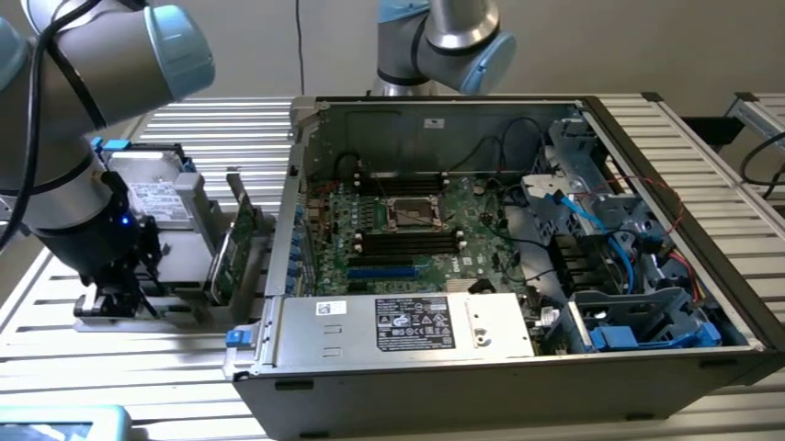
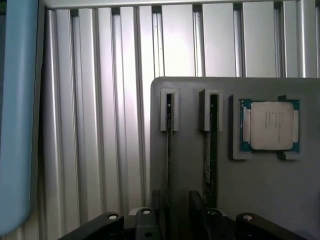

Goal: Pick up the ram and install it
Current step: 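Pick up the ram and move it above insertion slot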

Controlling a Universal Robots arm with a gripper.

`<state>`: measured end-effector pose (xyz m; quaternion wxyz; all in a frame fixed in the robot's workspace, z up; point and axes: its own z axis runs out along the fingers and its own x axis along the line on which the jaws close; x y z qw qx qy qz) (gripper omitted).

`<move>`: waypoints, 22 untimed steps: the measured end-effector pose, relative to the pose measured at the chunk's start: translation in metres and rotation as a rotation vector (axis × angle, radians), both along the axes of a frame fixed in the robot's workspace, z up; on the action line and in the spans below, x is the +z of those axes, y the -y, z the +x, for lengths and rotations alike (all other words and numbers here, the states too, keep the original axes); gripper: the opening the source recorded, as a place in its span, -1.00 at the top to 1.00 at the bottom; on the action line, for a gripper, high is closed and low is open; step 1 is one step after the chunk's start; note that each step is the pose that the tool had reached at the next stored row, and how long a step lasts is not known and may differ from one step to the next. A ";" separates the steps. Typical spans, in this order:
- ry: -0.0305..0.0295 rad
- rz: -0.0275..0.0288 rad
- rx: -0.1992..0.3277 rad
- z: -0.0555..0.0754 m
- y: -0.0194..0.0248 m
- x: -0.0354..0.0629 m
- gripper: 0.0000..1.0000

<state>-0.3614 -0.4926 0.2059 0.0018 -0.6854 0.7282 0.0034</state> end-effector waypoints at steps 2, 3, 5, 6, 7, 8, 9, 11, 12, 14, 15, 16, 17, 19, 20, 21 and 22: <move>-0.0001 -0.0001 0.000 0.000 0.0000 -0.0024 0.26; -0.0002 -0.0002 0.000 -0.001 0.0000 -0.0035 0.26; -0.0003 -0.0002 0.000 -0.001 0.0000 -0.0051 0.26; -0.0001 -0.0001 0.000 -0.002 0.0000 -0.0056 0.26; -0.0001 0.0000 0.000 -0.002 0.0000 -0.0059 0.26; -0.0002 -0.0001 0.000 -0.002 0.0000 -0.0062 0.26; -0.0002 -0.0002 0.000 -0.002 0.0000 -0.0065 0.26; -0.0001 -0.0001 0.000 -0.002 0.0000 -0.0072 0.26; -0.0002 -0.0001 0.000 -0.002 0.0000 -0.0074 0.31; -0.0004 -0.0005 0.000 -0.002 0.0000 -0.0075 0.44; -0.0003 -0.0003 0.000 -0.002 0.0000 -0.0076 0.56; -0.0001 -0.0001 0.000 -0.002 0.0000 -0.0075 0.68; 0.0001 0.0002 0.000 -0.002 0.0001 -0.0068 0.68; 0.0000 -0.0001 0.000 -0.002 0.0003 -0.0022 0.73; -0.0001 -0.0009 0.000 -0.002 0.0004 0.0016 0.73; 0.0000 -0.0014 0.000 -0.002 0.0006 0.0053 0.73; -0.0002 -0.0025 0.000 -0.003 0.0009 0.0094 0.73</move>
